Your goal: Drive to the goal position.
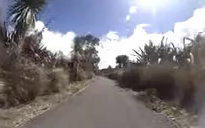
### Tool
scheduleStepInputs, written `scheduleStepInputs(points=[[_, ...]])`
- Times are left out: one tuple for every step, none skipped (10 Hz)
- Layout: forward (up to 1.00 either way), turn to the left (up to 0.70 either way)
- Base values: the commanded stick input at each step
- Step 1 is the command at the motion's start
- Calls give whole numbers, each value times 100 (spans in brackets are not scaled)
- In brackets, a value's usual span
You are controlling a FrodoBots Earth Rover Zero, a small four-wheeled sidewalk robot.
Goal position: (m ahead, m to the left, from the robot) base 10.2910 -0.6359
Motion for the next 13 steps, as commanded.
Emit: scheduleStepInputs(points=[[100, 0], [100, 0], [100, 0], [100, 0], [100, 0], [100, 0], [100, 0], [100, 0], [100, 0], [100, 0], [100, 0], [100, 0], [100, 0]])
